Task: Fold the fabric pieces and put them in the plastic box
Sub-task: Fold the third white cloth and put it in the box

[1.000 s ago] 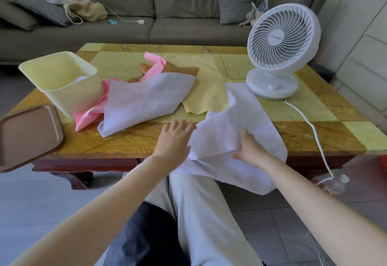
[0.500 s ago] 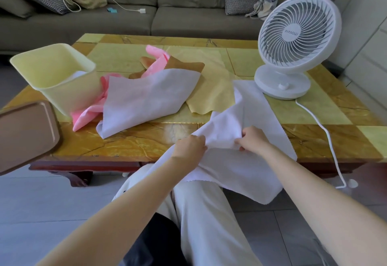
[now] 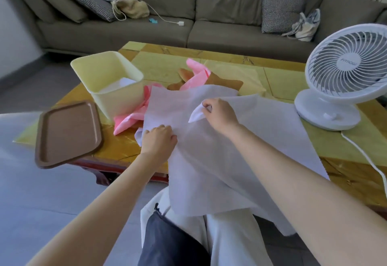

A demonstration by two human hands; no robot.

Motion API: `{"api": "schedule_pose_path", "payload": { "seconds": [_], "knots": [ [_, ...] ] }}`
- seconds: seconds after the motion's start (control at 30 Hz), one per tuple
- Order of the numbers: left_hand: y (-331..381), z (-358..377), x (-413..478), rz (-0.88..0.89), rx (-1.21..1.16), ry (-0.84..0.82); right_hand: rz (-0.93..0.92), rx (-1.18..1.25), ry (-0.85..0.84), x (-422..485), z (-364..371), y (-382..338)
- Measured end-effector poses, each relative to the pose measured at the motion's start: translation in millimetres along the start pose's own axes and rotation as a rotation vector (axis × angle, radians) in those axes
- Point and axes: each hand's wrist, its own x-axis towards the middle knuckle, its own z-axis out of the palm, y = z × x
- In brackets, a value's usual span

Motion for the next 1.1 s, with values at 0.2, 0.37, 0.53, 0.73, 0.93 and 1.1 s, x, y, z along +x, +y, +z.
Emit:
{"api": "schedule_pose_path", "payload": {
  "seconds": [0.2, 0.37, 0.53, 0.73, 0.93, 1.1],
  "knots": [
    [-26.7, 12.4, -4.8, -0.118, 0.069, -0.129, 0.019, 0.096, -0.357, -27.4, 29.8, 8.9],
    [22.5, 3.2, -25.8, 0.115, -0.127, -0.092, 0.047, 0.091, -0.282, -81.3, 17.5, 48.5],
    [74.8, 21.4, -73.0, 0.495, -0.161, -0.375, 0.075, 0.078, -0.137, -142.9, -10.0, 87.7],
    [90.8, 33.5, -103.9, 0.559, -0.043, -0.530, 0.192, 0.231, -0.392, -202.5, -13.7, 110.5],
    [90.3, 23.6, -115.1, 0.478, -0.034, -0.483, 0.253, -0.009, -0.484, -239.4, -8.6, 135.4],
    [88.4, 15.9, -128.1, 0.523, 0.009, -0.298, 0.253, -0.071, -0.441, -250.4, -16.6, 138.1]
  ]
}}
